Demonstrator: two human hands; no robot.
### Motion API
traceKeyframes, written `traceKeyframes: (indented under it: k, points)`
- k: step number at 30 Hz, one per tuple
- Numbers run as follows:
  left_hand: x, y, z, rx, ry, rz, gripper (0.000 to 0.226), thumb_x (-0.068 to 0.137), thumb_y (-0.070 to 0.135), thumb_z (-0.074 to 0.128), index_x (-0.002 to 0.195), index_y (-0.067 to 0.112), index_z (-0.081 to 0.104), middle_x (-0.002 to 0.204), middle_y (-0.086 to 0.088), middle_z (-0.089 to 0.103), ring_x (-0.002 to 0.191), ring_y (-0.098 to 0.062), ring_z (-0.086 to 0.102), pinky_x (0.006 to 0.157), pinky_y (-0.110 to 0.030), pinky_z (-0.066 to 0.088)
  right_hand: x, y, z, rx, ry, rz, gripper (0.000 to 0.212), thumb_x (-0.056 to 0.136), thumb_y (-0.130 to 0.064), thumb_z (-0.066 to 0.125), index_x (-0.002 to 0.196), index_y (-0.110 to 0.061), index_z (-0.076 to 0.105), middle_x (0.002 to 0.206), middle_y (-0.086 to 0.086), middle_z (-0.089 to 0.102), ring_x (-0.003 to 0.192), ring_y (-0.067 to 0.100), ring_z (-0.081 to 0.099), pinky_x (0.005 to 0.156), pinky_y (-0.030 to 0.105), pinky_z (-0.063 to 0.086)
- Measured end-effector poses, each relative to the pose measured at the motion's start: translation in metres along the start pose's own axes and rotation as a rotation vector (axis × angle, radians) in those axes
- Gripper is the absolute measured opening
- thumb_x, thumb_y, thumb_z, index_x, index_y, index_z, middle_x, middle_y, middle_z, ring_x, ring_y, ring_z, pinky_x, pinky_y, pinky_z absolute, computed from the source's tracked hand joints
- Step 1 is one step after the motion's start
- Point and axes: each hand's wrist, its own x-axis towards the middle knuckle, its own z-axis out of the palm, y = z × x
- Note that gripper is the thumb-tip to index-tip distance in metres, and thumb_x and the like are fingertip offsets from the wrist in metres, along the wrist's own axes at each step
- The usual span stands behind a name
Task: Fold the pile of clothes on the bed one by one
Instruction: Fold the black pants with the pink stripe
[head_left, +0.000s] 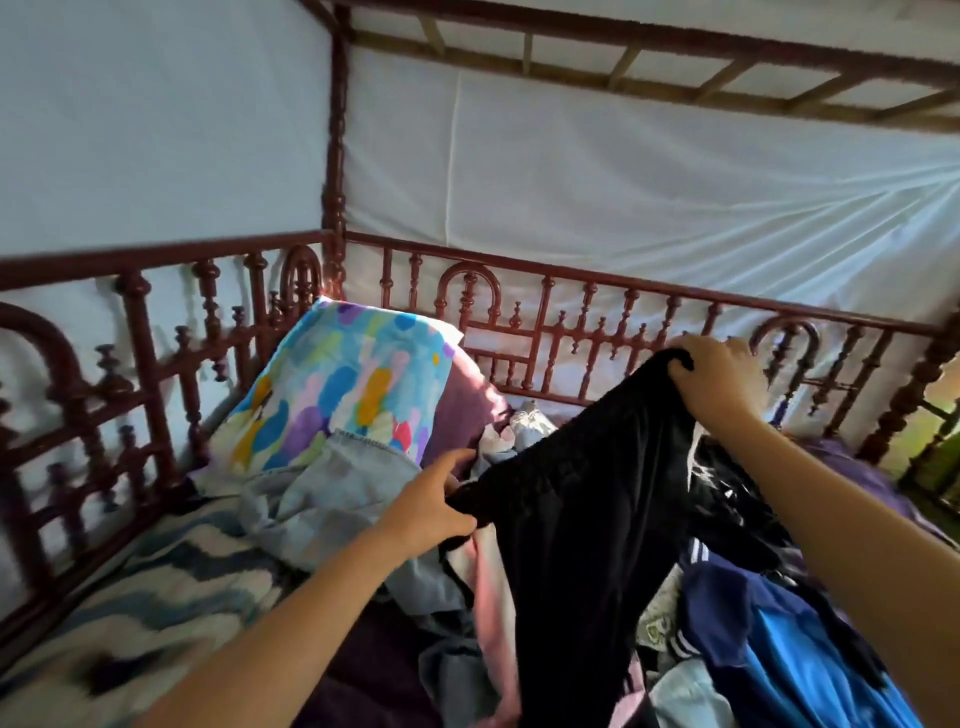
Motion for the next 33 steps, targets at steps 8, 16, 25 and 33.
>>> traceKeyframes:
  k: [8,16,25,33]
  points:
    - [-0.018,-0.08,0.005,0.101,-0.076,-0.256,0.054,0.075,0.005,0.064,0.126,0.017,0.05,0.122,0.005,0.057,0.105,-0.006,0.055,0.087,-0.016,0.045,-0.047,-0.029,0.104,-0.051,-0.367,0.043,0.027,0.092,-0.017,0.045,0.109,-0.023,0.065,0.105,0.012,0.066,0.093,0.033,0.06,0.064,0.029,0.036]
    - [-0.005,-0.127,-0.118,-0.225,0.427,-0.32,0.038,0.077,-0.004,0.064,0.107,0.019,0.059,0.096,-0.002,0.061,0.073,-0.008,0.058,0.053,-0.008,0.044,0.001,-0.175,0.153,0.242,-0.356,0.019,0.034,0.088,-0.008,0.043,0.111,-0.017,0.066,0.111,0.013,0.066,0.1,0.033,0.059,0.079,0.034,0.046]
    - [-0.05,-0.244,-0.193,0.018,1.068,-0.687,0.063,0.083,0.012,0.065,0.138,0.0,0.037,0.137,-0.024,0.044,0.127,-0.038,0.042,0.106,-0.046,0.034,-0.072,-0.268,0.231,0.527,-0.839,-0.133,0.069,0.087,-0.013,0.061,0.146,-0.014,0.027,0.143,0.017,0.032,0.13,0.029,0.037,0.104,0.027,0.027]
    - [-0.087,-0.278,-0.049,0.509,0.301,-0.637,0.055,0.082,0.013,0.067,0.132,0.0,0.049,0.136,-0.026,0.045,0.127,-0.04,0.039,0.106,-0.044,0.029,-0.298,-0.131,0.25,0.247,-1.287,0.355,0.049,0.092,-0.02,0.055,0.138,-0.013,0.039,0.136,0.014,0.04,0.119,0.024,0.049,0.093,0.02,0.036]
